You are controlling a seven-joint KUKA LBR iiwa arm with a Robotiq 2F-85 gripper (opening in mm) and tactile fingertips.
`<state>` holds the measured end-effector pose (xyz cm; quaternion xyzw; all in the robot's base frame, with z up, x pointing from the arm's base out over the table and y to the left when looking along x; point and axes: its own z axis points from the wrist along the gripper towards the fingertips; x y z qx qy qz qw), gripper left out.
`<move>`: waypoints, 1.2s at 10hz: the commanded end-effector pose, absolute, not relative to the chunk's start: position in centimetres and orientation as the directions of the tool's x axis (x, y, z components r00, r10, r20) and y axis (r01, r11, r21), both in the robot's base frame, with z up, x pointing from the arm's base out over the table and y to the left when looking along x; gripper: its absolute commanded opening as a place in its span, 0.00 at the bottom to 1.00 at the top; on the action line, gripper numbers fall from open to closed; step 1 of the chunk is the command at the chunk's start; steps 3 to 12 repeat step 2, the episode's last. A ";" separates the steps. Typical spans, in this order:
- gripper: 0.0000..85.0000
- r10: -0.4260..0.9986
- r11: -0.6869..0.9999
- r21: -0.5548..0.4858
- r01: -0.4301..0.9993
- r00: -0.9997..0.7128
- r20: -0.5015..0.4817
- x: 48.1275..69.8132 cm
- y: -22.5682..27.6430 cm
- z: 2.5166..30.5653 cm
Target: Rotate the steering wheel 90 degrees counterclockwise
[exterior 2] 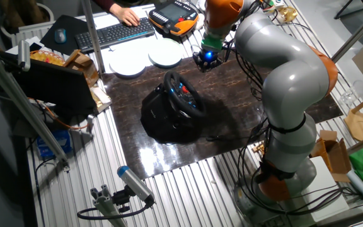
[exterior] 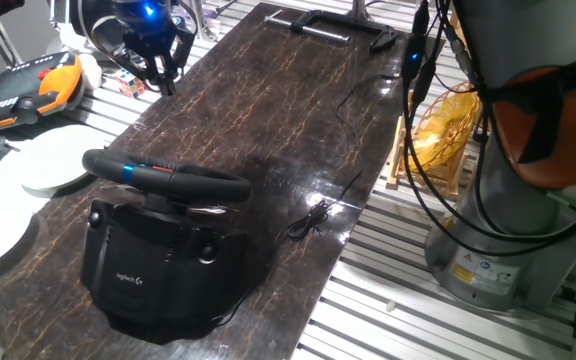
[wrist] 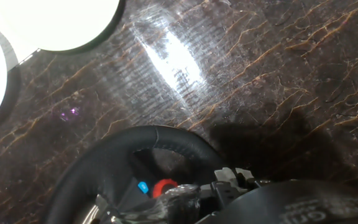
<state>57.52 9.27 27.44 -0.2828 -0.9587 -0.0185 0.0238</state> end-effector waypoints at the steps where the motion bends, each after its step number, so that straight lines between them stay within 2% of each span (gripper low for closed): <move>1: 0.01 0.541 0.839 0.023 0.543 -0.839 0.055 57.6 9.3 27.4; 12: 0.01 0.540 0.840 0.022 0.542 -0.840 0.054 57.6 9.2 27.3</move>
